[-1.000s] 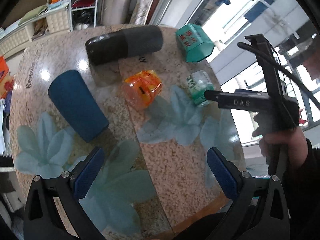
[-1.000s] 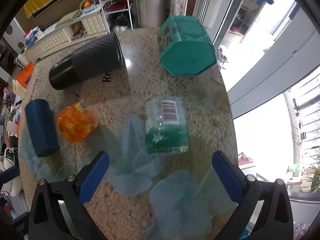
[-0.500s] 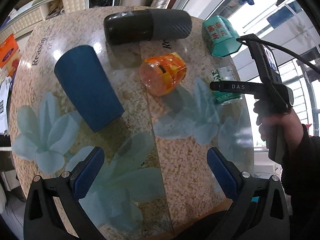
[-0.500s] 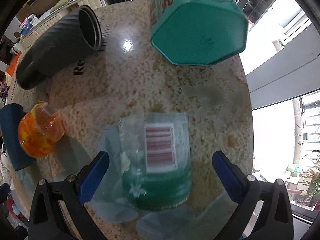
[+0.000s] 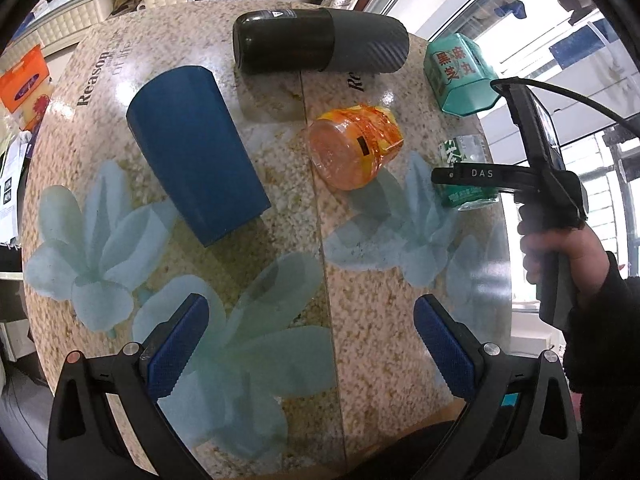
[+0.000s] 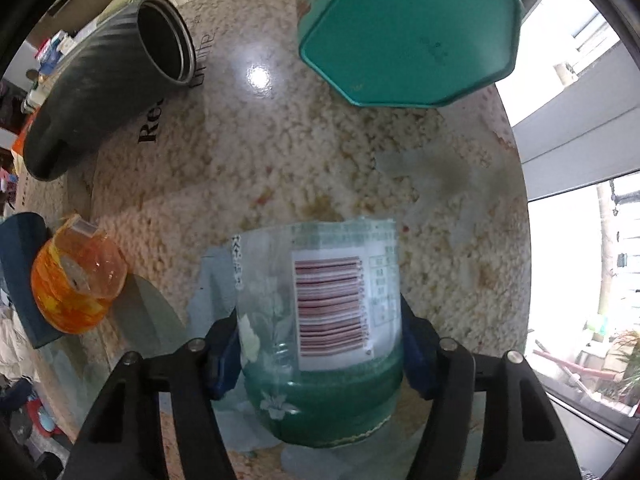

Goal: Flip cup upright
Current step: 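Lift the clear cup with the right gripper and carry it across the table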

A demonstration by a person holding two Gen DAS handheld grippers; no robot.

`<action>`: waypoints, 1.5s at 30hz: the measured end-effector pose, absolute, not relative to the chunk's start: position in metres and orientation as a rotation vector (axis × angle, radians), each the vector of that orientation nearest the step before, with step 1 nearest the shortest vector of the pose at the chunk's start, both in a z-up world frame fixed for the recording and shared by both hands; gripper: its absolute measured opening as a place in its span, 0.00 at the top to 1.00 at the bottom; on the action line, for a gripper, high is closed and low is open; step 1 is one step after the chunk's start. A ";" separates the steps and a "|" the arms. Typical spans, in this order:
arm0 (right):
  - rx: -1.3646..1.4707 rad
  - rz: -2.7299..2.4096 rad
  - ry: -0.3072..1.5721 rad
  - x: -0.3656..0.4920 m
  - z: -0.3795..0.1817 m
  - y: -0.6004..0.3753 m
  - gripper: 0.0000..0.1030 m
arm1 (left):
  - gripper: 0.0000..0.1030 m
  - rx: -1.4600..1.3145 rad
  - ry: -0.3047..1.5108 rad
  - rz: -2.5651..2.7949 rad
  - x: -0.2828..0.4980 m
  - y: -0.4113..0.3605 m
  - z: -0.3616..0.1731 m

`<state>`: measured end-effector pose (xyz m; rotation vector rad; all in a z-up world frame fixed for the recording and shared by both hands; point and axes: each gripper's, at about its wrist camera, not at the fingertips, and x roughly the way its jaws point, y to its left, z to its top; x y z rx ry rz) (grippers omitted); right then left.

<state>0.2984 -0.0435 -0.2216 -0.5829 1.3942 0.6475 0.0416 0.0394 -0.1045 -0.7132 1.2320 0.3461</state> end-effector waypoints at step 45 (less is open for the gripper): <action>-0.527 0.696 1.449 0.040 -0.229 -0.099 0.38 | 0.00 -0.545 1.299 0.287 -0.054 0.038 -0.118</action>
